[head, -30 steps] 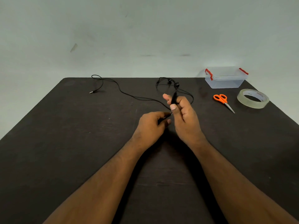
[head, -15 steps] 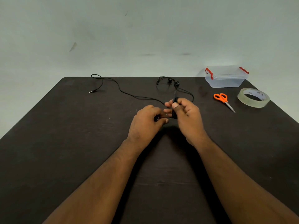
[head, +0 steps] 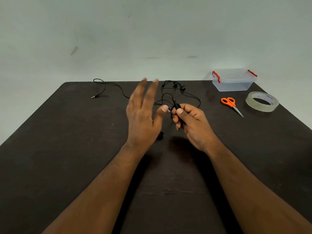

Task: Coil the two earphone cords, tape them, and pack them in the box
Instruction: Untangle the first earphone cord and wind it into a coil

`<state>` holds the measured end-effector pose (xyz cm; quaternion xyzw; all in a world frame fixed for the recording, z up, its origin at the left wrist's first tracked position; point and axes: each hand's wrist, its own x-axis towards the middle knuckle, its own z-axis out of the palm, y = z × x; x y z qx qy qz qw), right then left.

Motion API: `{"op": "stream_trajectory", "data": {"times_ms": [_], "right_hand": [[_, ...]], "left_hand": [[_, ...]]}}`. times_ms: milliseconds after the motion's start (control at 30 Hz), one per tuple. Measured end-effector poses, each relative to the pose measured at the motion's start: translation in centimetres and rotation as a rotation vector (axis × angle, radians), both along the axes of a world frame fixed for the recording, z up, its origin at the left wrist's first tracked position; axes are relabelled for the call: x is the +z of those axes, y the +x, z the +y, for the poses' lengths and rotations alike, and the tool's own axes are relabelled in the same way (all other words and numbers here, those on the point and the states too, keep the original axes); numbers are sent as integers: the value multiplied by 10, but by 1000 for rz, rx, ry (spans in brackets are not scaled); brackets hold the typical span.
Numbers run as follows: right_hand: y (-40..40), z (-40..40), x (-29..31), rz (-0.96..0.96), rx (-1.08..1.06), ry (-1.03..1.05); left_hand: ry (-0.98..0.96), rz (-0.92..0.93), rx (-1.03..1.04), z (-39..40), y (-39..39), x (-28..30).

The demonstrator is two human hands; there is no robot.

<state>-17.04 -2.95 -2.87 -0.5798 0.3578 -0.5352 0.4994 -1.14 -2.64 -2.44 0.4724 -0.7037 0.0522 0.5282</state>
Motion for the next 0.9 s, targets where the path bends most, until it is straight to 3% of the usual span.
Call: {"op": "stream_trajectory", "data": {"times_ms": [67,133,333,433,600,767,900], "right_hand": [[2,2,0,40,65,-4],[2,3,0,42,118,1],[-4,5,4,-8,151,62],[-5,7,7,-78,166,111],[-4,7,7,-106,160,130],[0,4,4,-58,146,93],[-9,0,5,133,100,-31]], "left_hand": [[-53,-188,-15,-1,-1,-3],[-41,-250,-43,-3,2,-6],[205,-39,-354,-9,8,-7],[384,204,-541,-3,2,-2],[459,429,-596,3,-5,0],[433,474,-590,2,-4,1],[419,419,-601,1,0,2]]}}
